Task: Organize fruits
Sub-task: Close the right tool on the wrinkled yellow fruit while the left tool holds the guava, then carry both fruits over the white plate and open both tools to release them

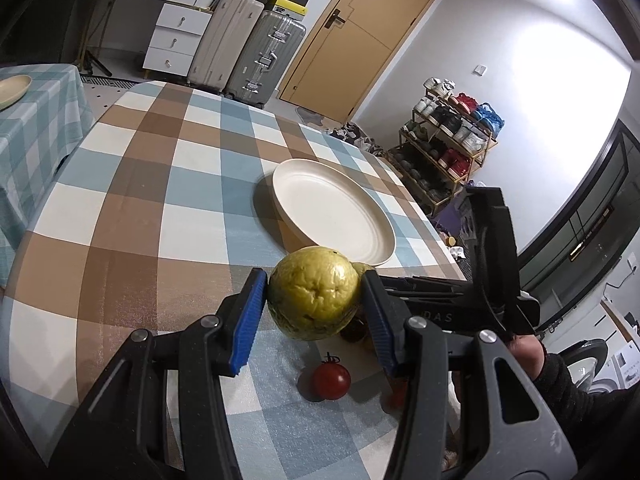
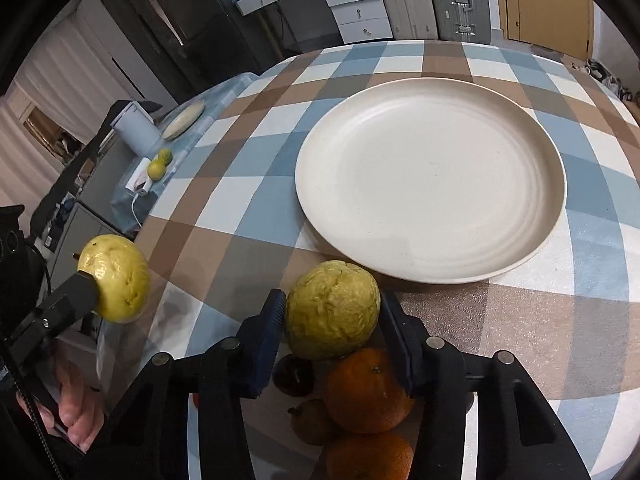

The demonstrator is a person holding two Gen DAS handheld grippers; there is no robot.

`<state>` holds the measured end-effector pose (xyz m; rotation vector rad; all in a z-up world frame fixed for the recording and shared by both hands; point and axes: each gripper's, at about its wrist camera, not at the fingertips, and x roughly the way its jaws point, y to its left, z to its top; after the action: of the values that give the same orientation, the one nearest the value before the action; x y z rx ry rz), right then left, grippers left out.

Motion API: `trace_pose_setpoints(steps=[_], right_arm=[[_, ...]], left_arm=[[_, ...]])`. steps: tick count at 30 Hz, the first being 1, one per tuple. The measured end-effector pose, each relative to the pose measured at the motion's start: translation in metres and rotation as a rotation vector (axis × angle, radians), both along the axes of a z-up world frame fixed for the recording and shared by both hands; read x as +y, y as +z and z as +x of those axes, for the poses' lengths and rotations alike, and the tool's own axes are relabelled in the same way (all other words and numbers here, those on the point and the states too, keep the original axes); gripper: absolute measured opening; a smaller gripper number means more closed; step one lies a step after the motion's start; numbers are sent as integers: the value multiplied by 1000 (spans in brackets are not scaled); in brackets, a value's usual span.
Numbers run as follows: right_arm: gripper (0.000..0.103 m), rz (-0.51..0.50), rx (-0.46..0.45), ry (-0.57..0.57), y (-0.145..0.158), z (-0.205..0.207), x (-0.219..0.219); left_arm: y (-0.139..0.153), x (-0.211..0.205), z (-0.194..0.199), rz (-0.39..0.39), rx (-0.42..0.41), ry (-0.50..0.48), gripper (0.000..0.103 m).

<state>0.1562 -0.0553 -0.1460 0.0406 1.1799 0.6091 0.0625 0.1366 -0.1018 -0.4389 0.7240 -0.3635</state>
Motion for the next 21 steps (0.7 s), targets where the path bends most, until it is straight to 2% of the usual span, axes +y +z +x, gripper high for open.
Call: trace_pose_setpoints(steps=[5, 9, 13, 18, 21], right_arm=[[48, 61, -18, -2, 6, -6, -7], [48, 121, -68, -8, 18, -12, -17], [48, 216, -113, -50, 30, -11, -38], [48, 309, -193, -97, 51, -8, -67], [48, 330, -220, -110, 60, -2, -79]], left_arm=[[1, -5, 4, 16, 4, 5, 46], [3, -12, 9, 27, 11, 3, 46], [7, -20, 19, 34, 17, -3, 46], [12, -37, 39, 38, 18, -26, 46], [14, -46, 57, 30, 25, -36, 46]])
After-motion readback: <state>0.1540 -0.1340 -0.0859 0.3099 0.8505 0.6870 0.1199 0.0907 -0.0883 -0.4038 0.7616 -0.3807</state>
